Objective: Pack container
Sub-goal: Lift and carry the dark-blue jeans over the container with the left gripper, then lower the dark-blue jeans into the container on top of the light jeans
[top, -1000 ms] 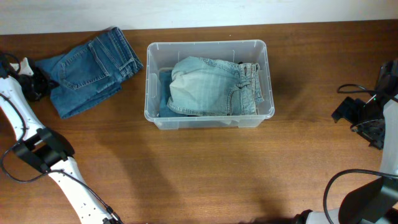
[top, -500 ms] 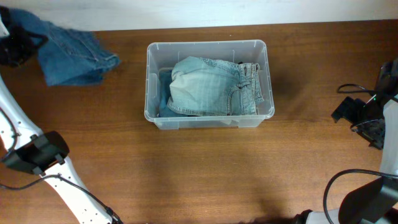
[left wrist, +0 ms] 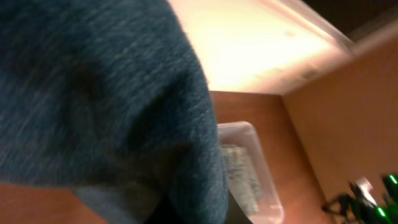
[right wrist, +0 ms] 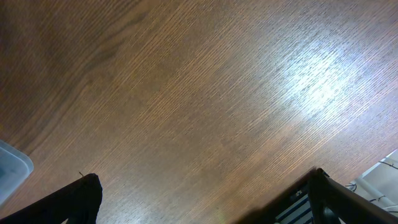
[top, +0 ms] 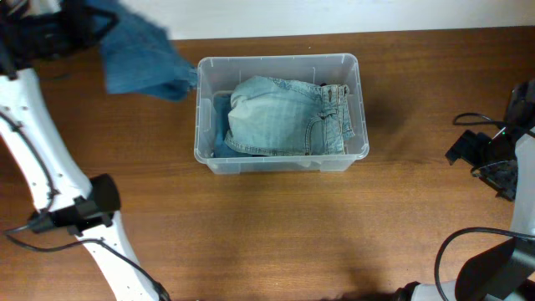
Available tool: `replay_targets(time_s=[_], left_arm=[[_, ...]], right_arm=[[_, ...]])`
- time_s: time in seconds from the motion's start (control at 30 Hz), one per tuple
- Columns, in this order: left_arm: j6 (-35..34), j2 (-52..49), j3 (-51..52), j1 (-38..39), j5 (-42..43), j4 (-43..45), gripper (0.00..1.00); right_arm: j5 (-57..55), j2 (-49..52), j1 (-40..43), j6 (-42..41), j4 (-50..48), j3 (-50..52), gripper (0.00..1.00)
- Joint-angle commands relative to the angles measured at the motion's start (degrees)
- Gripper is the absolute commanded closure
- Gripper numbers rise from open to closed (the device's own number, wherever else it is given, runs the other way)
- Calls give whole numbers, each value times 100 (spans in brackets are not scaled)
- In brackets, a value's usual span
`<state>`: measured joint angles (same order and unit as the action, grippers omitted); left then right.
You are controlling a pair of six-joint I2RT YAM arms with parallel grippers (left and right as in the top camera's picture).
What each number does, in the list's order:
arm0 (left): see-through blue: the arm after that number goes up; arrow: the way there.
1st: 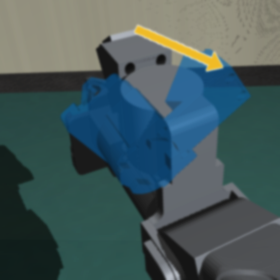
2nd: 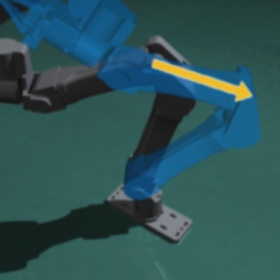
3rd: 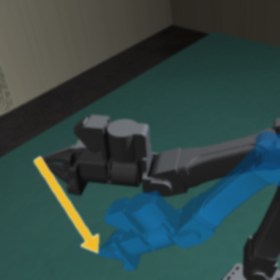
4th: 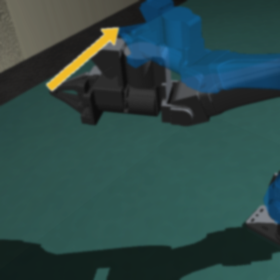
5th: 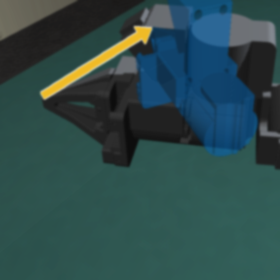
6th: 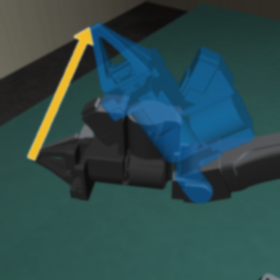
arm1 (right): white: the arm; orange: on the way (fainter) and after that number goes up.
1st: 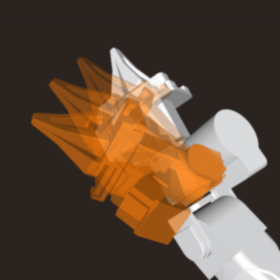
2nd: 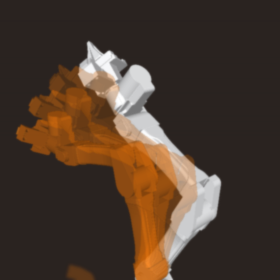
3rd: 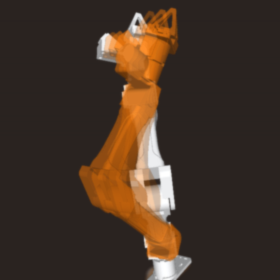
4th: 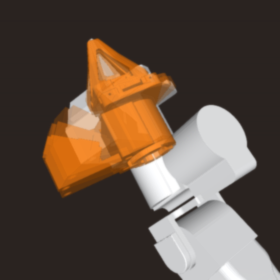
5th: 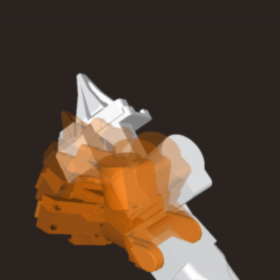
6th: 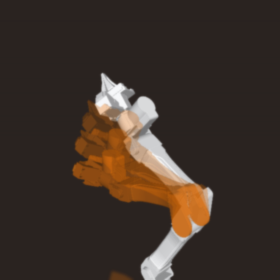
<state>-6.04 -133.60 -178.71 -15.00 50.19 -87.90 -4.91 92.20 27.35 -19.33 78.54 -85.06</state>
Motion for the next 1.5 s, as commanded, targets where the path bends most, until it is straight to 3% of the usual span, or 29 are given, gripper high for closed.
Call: replay_targets(time_s=[0.0,0.23,0.53,0.8,1.0,1.47], left_arm=[[-66,852,-120,562,487,236,100],[-74,1139,-118,1720,313,345,100],[-74,1137,-37,3283,-1091,601,100],[-74,1137,269,4253,-1220,1279,100],[-74,1137,822,4601,-1300,1451,99],[-26,1134,2498,4607,-1298,2175,99]], right_arm=[[-9,0,4,-48,-4,4,2],[-9,0,4,-48,-2,4,2],[-9,0,4,-48,-4,4,2],[-9,0,4,-48,-4,4,2],[-9,0,4,-48,-4,4,2],[-9,0,4,-48,-4,4,2]])
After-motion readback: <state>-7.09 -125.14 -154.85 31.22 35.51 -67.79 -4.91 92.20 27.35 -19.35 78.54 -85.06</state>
